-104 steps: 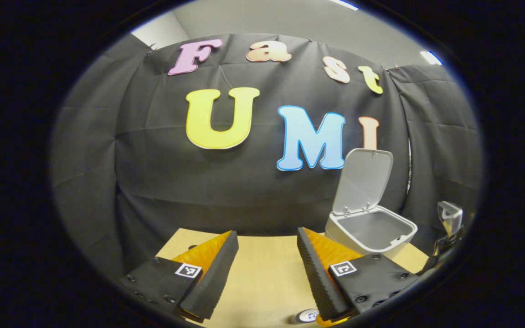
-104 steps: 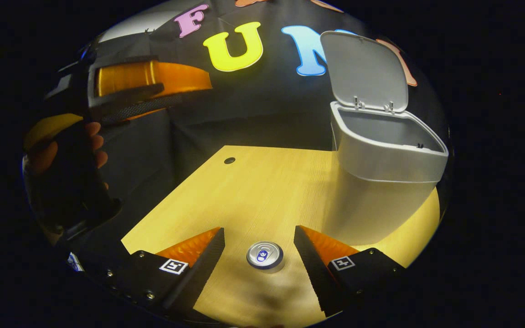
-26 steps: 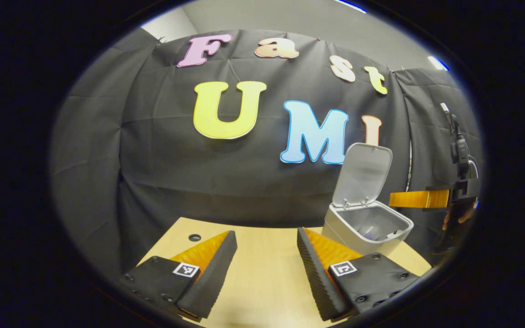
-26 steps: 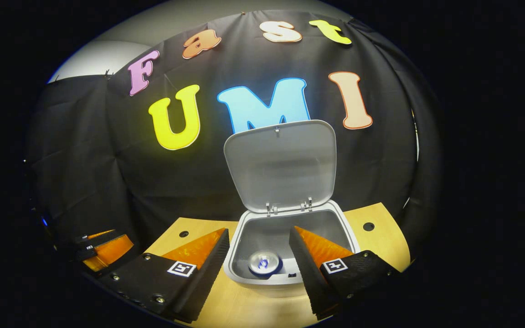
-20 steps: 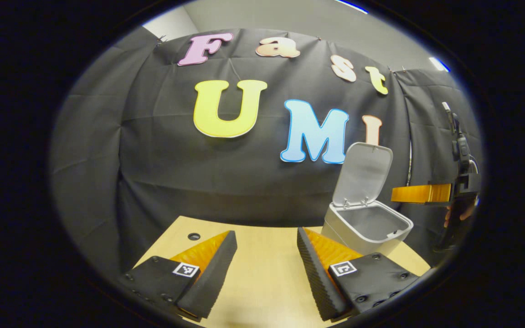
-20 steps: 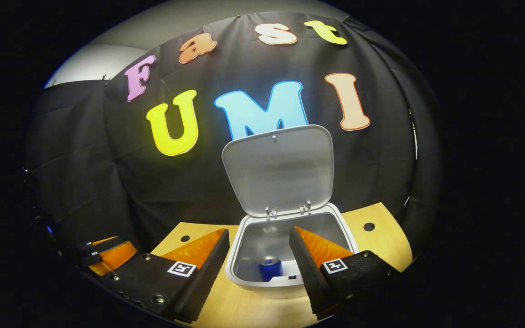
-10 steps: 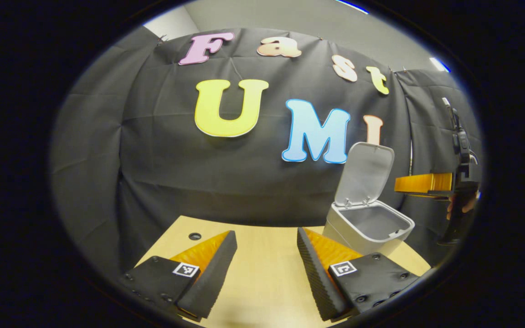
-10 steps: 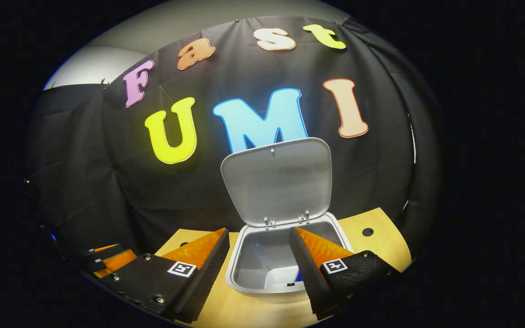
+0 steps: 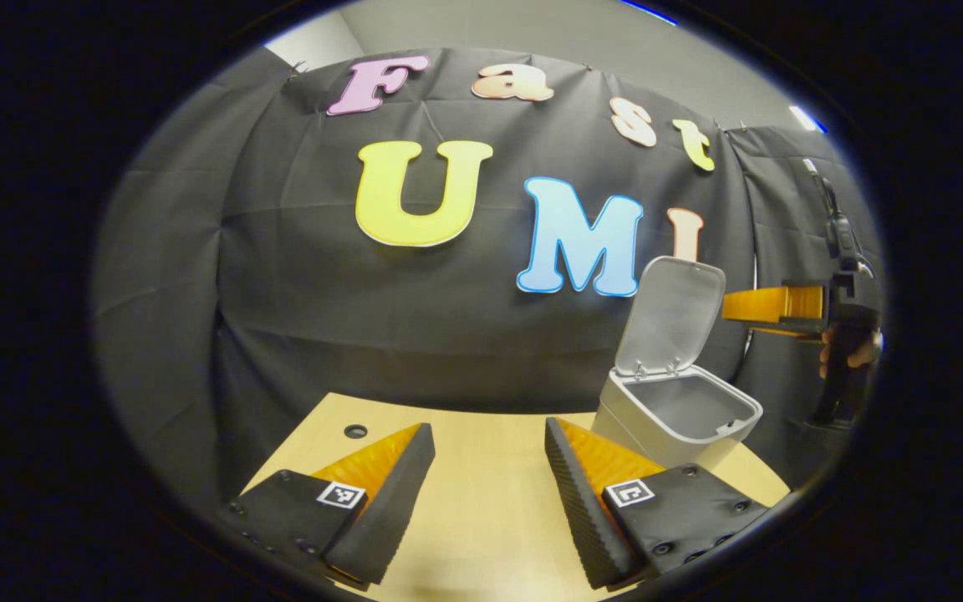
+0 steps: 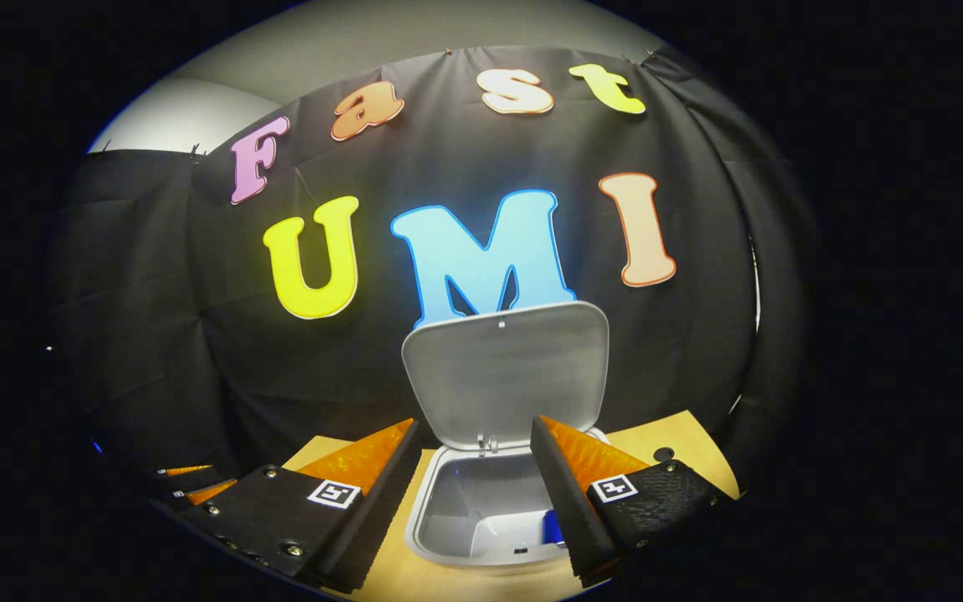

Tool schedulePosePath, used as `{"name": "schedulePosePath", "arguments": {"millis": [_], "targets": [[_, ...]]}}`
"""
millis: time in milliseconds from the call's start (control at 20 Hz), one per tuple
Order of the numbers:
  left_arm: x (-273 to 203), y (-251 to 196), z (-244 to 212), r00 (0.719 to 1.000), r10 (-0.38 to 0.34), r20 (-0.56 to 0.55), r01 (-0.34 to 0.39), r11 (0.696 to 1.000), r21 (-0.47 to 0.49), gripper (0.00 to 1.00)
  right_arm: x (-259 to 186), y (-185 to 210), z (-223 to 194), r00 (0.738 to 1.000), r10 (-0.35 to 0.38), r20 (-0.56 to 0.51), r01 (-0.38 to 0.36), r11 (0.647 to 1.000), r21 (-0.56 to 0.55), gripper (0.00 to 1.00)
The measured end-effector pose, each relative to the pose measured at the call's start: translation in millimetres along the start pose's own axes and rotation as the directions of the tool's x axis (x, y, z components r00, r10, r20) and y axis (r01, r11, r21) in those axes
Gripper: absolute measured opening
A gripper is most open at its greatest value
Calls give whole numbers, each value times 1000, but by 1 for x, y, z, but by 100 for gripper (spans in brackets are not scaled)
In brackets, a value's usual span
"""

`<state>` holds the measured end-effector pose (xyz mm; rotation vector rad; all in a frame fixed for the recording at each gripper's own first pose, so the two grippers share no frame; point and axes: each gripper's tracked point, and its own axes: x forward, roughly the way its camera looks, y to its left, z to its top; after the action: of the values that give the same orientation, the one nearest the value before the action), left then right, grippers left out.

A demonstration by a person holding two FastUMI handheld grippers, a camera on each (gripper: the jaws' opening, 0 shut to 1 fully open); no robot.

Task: Press the lid of the desktop garbage bin to open it, pick up the crumpled paper on the desktop and throw it into the bin, then pick up the pop can on the desktop and drop it into the bin, and finally close the garbage bin lid.

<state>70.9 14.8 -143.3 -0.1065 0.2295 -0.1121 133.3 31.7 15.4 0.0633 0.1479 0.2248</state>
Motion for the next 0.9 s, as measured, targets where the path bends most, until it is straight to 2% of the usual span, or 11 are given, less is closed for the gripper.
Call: {"name": "schedulePosePath", "arguments": {"millis": [150, 250, 450, 600, 650, 800, 900], "targets": [[5, 3, -2, 1000, 8, -7, -8, 1000, -2, 92, 11, 2, 18, 999, -10, 45, 11, 1000, -15, 85], [10, 5, -4, 1000, 14, -13, -14, 1000, -5, 86, 18, 1, 31, 996, -24, 83, 25, 1000, -15, 86], [18, 11, -6, 1000, 24, -15, -24, 1000, -10, 89, 28, -5, 51, 986, -60, 154, 62, 998, -5, 85], [25, 15, -10, 999, 32, -28, -32, 999, -15, 89, 35, -12, 72, 967, -91, 237, 97, 995, -14, 85], [27, 17, -12, 999, 36, -33, -36, 999, -17, 92, 38, -14, 77, 960, -100, 260, 106, 994, -11, 85], [31, 23, -16, 998, 48, -44, -49, 998, -26, 86, 51, -17, 79, 959, -110, 260, 111, 994, 11, 85], [32, 26, -19, 997, 55, -51, -57, 998, -33, 86, 58, -21, 83, 957, -122, 262, 121, 992, 20, 85]]}}
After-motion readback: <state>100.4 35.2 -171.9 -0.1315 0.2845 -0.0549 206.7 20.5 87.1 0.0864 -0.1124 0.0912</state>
